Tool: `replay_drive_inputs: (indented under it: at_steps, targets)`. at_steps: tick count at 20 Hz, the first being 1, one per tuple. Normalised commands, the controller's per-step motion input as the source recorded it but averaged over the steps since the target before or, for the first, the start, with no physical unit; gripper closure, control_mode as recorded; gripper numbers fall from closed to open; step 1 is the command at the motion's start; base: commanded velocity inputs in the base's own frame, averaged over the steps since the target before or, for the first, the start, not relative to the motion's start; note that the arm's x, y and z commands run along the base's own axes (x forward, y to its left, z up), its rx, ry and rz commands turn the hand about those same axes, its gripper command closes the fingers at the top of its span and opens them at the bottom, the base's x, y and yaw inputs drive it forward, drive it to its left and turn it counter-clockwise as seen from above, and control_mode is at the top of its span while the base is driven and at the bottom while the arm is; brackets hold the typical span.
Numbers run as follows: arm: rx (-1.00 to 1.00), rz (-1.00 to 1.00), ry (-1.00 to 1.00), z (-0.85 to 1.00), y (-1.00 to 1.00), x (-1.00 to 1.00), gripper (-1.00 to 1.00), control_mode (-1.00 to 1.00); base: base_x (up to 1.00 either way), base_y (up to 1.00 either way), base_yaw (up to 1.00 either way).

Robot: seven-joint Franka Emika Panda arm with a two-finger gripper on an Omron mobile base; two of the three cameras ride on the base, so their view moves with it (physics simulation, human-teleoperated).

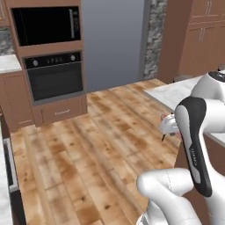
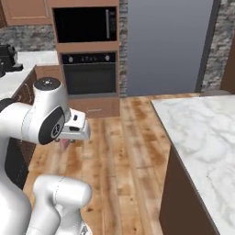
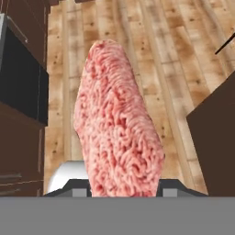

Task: Take the steak from the fridge and place it on the digital scale on the counter by the fridge. Wait a few seconds for a reading, then move it to the plate on the dining counter.

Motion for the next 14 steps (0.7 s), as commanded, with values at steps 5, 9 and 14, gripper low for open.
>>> replay_drive_inputs:
  at_steps: [5, 9, 14]
  targets:
    - [0.00, 0.00, 0.00, 0.00, 0.00, 0.00, 1.00, 1.00, 1.00, 0.64, -0.12]
    - [0.00, 0.00, 0.00, 0.00, 0.00, 0.00, 1.00, 1.00, 1.00, 0.82, -0.21]
    - [0.00, 0.00, 0.00, 0.00, 0.00, 0.00, 1.00, 1.00, 1.00, 0.74, -0.23]
